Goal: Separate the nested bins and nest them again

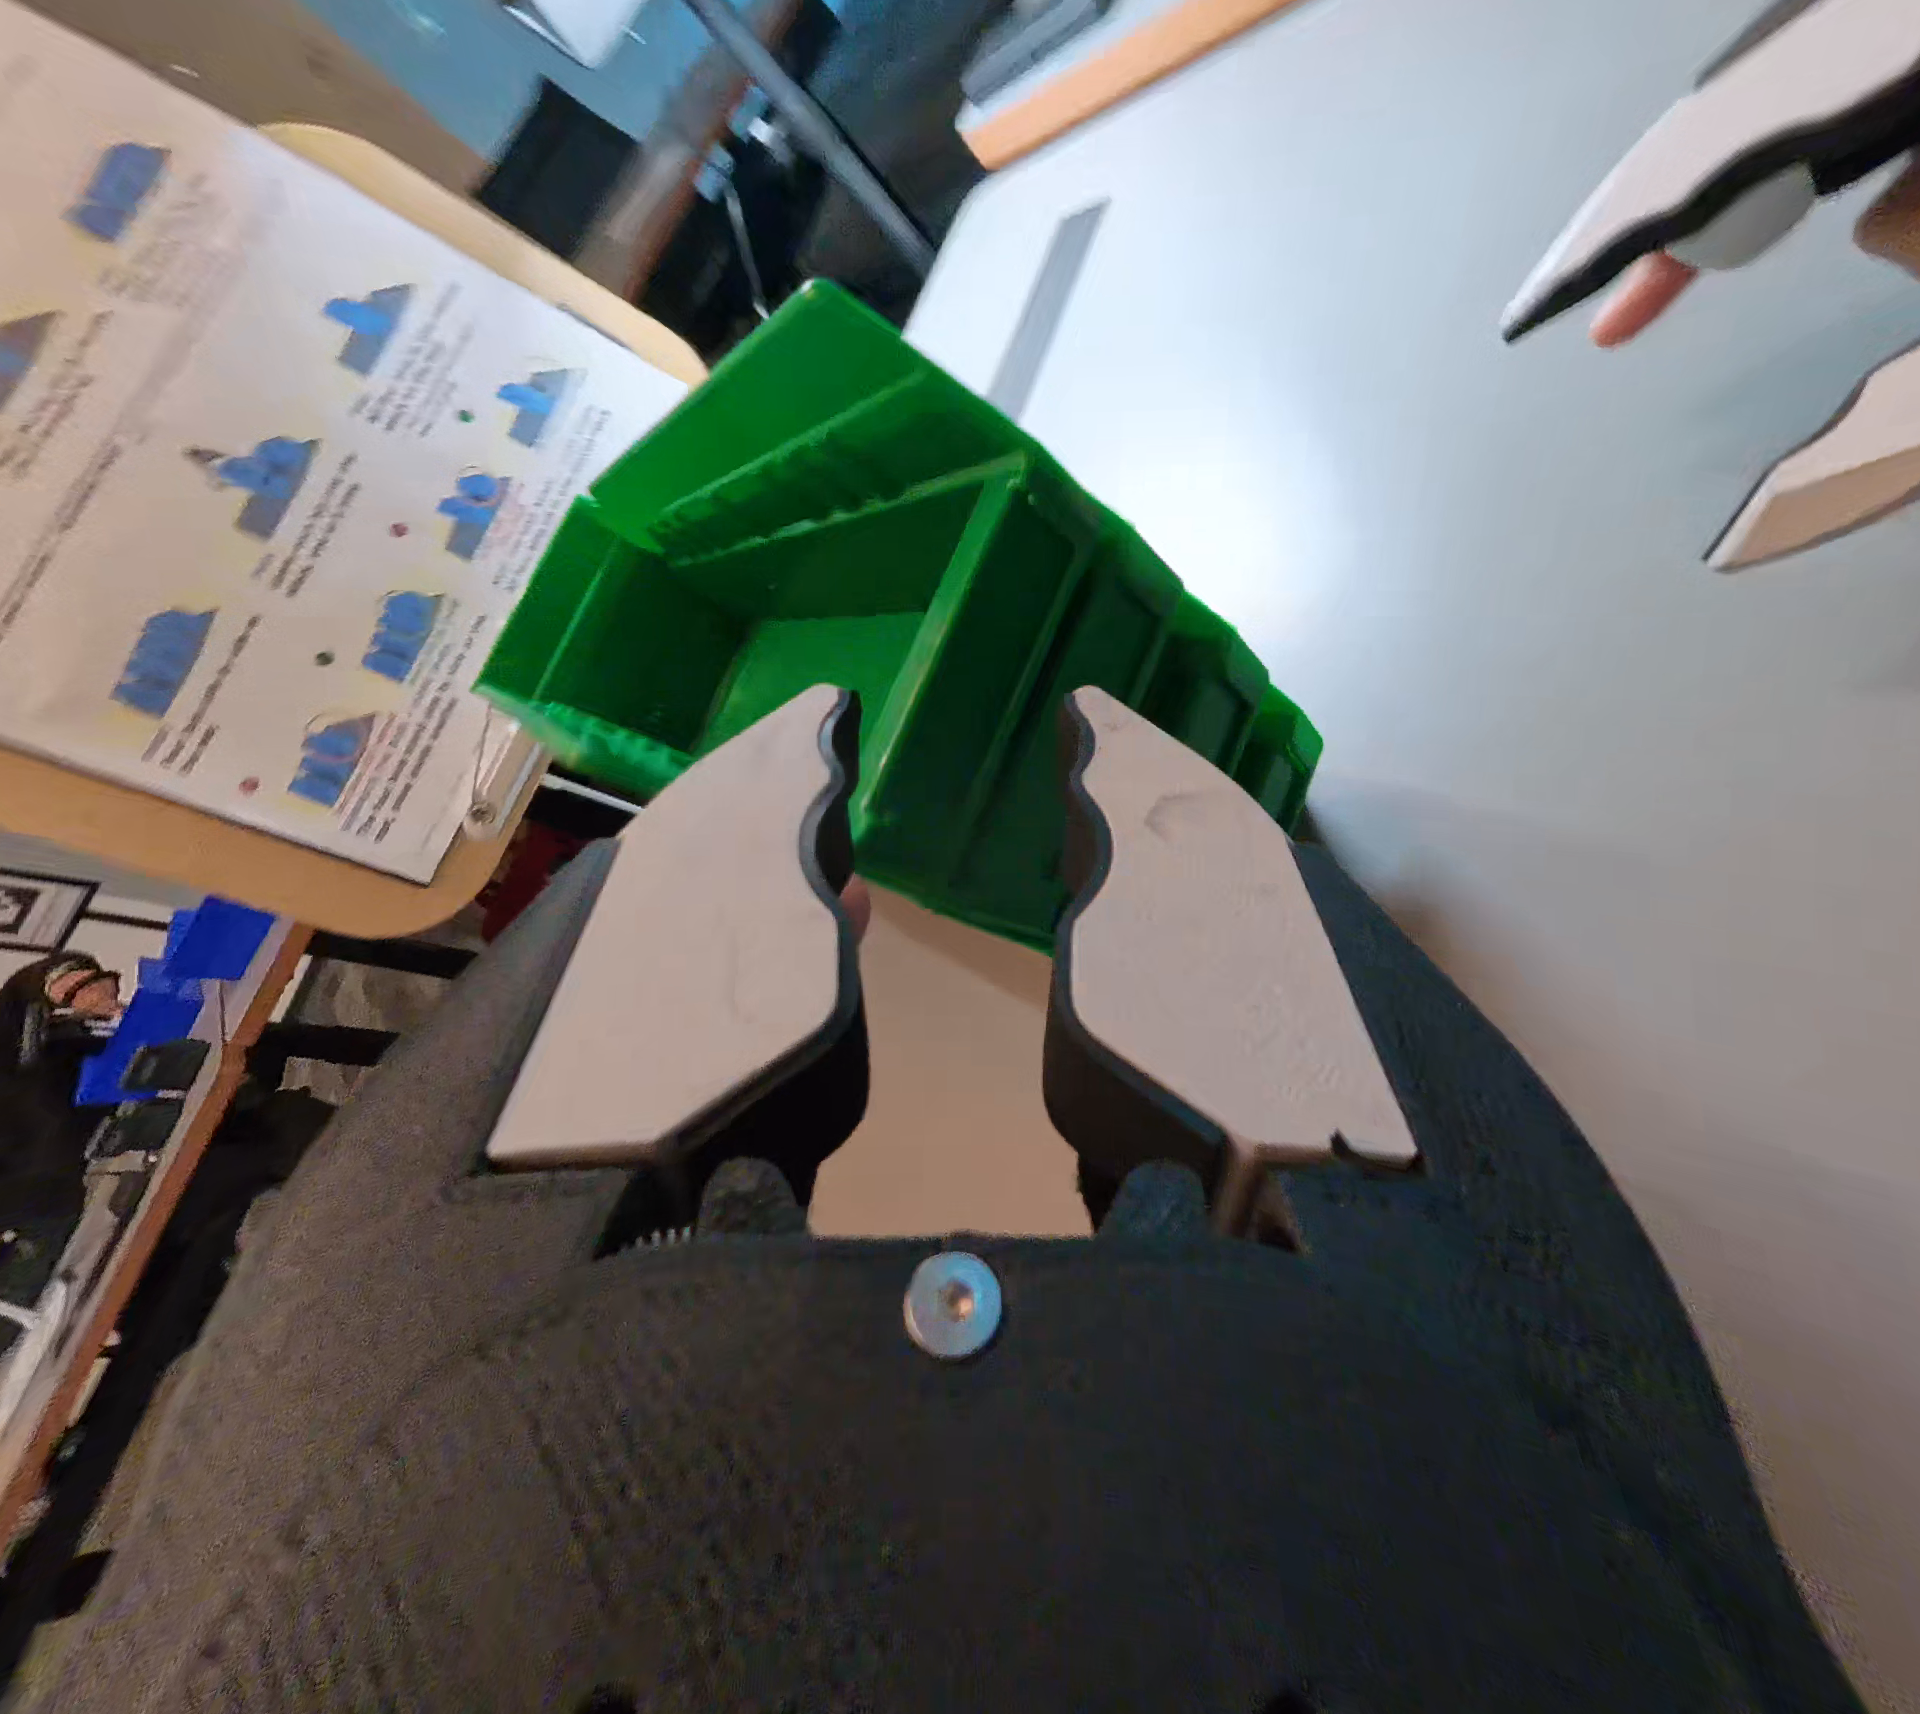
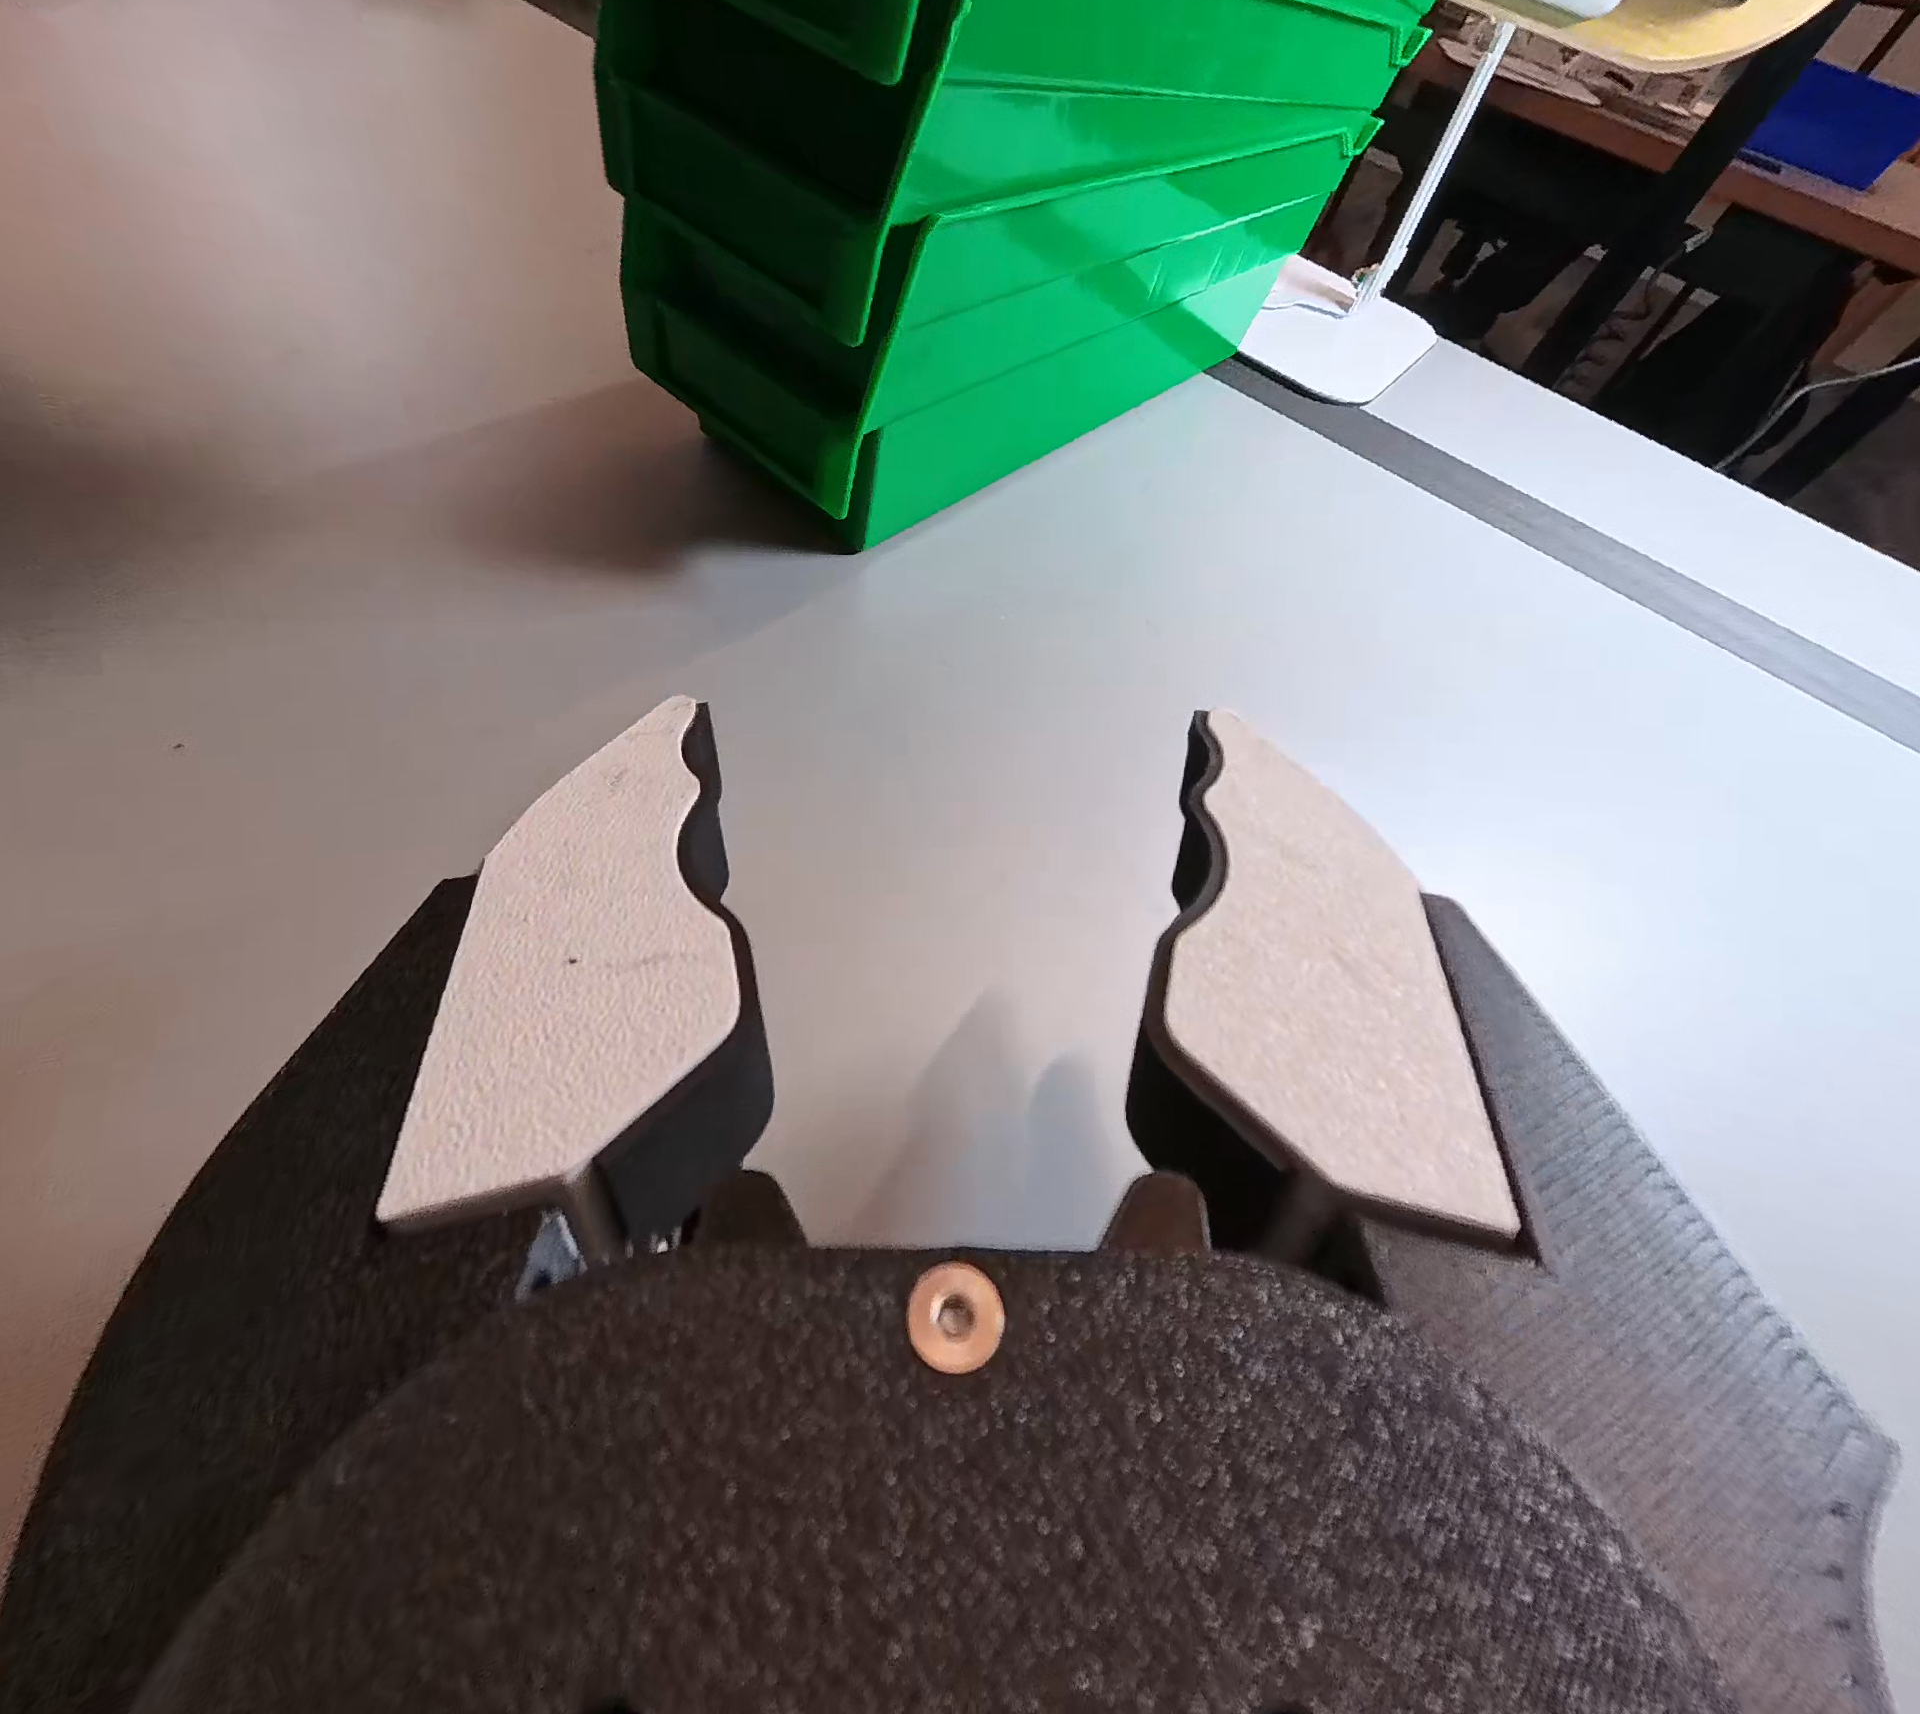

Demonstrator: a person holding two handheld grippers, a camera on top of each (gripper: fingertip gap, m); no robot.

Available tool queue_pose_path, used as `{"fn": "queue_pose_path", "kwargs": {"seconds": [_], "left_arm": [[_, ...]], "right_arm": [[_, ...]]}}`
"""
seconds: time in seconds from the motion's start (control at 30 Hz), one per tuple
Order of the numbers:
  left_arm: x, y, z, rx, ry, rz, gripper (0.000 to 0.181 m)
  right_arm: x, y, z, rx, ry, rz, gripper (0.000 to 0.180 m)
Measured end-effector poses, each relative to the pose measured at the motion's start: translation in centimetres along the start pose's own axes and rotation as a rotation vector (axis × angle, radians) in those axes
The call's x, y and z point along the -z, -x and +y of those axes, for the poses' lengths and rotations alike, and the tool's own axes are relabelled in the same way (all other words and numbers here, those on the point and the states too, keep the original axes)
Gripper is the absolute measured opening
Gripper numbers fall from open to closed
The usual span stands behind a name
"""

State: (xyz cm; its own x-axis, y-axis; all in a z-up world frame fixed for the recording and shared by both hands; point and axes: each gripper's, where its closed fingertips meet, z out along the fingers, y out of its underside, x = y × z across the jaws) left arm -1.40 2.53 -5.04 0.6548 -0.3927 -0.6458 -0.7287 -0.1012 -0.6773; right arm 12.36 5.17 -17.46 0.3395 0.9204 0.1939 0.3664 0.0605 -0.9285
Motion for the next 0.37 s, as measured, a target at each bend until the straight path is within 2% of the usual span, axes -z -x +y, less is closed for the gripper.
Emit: {"fn": "queue_pose_path", "kwargs": {"seconds": [0.1,0.23,0.37], "left_arm": [[-1.7,-0.3,-0.4,-0.120,0.171,0.119,0.037],[-3.5,-1.4,1.4,-0.207,0.480,0.307,0.045],[-4.9,-1.4,2.0,-0.250,0.610,0.378,0.047]], "right_arm": [[0.3,0.0,-0.4,-0.005,-0.022,-0.001,0.085],[0.8,0.0,-0.9,-0.004,-0.050,-0.007,0.085],[1.6,0.3,-2.1,0.003,-0.116,-0.015,0.085]]}}
